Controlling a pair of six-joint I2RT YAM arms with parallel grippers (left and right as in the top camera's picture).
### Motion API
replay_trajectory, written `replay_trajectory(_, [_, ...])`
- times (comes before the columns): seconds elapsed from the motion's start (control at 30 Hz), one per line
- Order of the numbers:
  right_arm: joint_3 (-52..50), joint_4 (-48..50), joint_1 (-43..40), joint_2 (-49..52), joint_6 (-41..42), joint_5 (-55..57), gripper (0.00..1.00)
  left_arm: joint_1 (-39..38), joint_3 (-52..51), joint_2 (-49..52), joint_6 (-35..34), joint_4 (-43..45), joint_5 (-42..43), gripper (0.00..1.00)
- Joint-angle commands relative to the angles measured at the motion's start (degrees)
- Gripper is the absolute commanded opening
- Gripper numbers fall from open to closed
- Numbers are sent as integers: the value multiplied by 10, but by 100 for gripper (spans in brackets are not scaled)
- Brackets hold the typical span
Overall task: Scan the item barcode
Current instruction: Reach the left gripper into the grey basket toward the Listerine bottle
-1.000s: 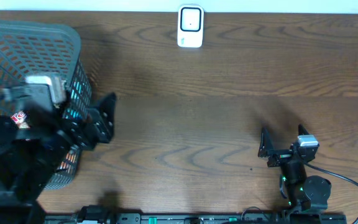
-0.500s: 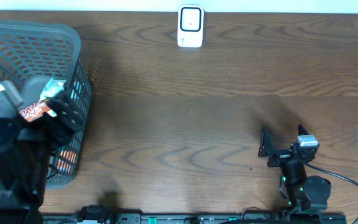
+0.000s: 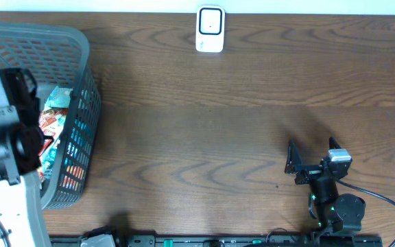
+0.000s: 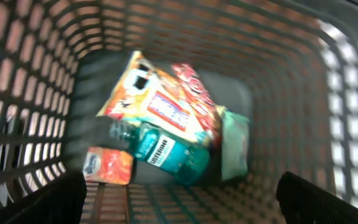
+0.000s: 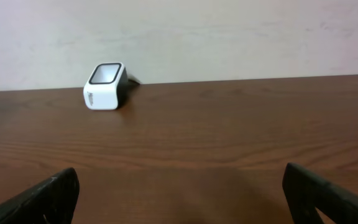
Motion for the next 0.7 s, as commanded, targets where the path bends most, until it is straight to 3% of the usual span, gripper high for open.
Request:
replay_trajectory(0.0, [0,-2,5,-2,-5,2,99,50,-4,45,-115,-14,42,98])
replay_trajectory(0.2, [0,-2,5,-2,-5,2,99,83,-7,145,-111,-2,132,98])
replay_trajectory(0.37, [0,-2,5,-2,-5,2,99,91,-7,208,-93,-6,115,98])
replay_trajectory(0.5, [0,-2,5,-2,-5,2,99,115,-8,259,-231,-71,152,98])
replay_trajectory(0.67, [0,-2,5,-2,-5,2,99,138,-14,310,-258,-96,160,98])
